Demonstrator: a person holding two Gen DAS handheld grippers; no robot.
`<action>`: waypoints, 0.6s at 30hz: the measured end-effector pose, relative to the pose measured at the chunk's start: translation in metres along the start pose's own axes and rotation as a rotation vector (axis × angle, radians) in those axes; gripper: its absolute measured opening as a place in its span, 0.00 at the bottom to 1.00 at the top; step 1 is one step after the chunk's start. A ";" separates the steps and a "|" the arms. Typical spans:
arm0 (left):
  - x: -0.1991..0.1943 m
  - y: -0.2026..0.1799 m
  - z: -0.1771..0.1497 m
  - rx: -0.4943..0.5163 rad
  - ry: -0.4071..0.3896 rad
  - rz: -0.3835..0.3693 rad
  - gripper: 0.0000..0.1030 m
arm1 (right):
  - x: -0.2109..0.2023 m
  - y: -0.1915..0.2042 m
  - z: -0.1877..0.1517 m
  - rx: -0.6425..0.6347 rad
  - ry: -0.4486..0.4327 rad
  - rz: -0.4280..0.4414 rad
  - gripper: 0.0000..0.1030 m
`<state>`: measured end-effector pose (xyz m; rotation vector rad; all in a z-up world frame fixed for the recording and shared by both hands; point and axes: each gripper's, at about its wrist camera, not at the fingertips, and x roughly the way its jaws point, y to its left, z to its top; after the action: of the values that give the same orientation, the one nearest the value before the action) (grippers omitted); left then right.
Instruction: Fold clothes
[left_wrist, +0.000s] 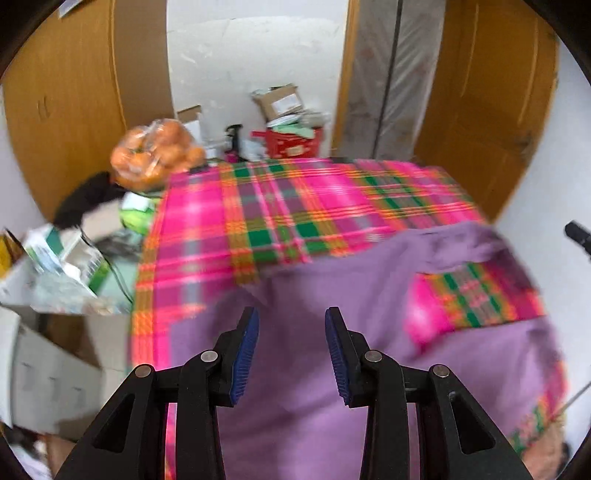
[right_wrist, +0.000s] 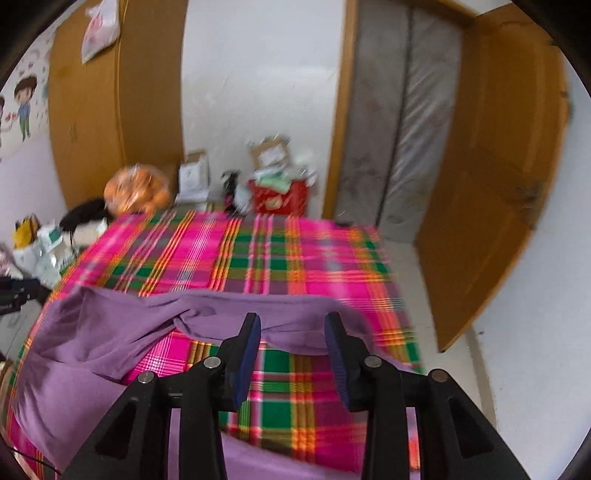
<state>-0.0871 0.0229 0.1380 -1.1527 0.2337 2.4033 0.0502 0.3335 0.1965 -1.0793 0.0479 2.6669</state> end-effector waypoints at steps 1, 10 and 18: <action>0.010 0.005 0.004 0.003 0.021 -0.010 0.38 | 0.016 0.006 0.001 -0.010 0.026 0.008 0.35; 0.077 0.066 0.007 -0.033 0.165 0.081 0.38 | 0.120 0.062 0.007 -0.080 0.155 0.153 0.36; 0.104 0.090 -0.005 -0.009 0.257 0.073 0.38 | 0.142 0.091 0.008 -0.134 0.168 0.204 0.36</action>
<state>-0.1832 -0.0235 0.0502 -1.4806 0.3533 2.3153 -0.0763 0.2790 0.0981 -1.4092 0.0116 2.7834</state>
